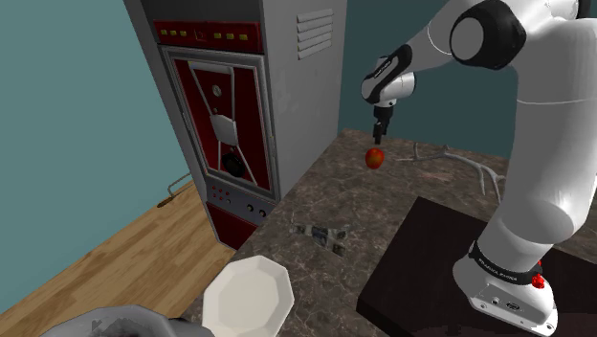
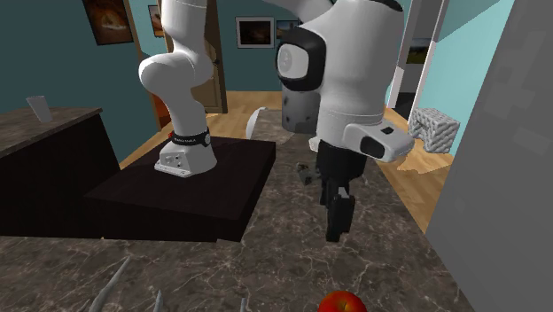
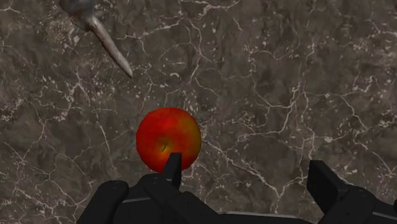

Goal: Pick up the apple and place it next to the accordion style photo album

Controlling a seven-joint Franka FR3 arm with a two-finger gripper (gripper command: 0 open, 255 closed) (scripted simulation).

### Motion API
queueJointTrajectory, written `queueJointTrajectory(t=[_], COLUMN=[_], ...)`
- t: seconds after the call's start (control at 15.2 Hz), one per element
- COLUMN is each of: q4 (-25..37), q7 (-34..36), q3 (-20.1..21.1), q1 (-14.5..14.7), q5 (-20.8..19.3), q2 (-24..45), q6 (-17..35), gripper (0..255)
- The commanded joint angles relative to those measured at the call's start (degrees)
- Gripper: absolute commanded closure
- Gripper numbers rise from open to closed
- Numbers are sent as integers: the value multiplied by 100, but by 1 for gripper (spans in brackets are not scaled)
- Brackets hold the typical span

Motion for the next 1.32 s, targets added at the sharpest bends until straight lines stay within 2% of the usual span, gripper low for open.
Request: queueJointTrajectory(t=[0.0,0.4,0.86,1.25], q4=[368,1670,1678,1682], q7=[-222,-591,-676,-683], q3=[46,272,396,407], q1=[-199,-781,-891,-900], q5=[199,612,755,767], q2=[433,1713,2077,2108], q6=[46,8,356,384], gripper=[0,0,0,0])
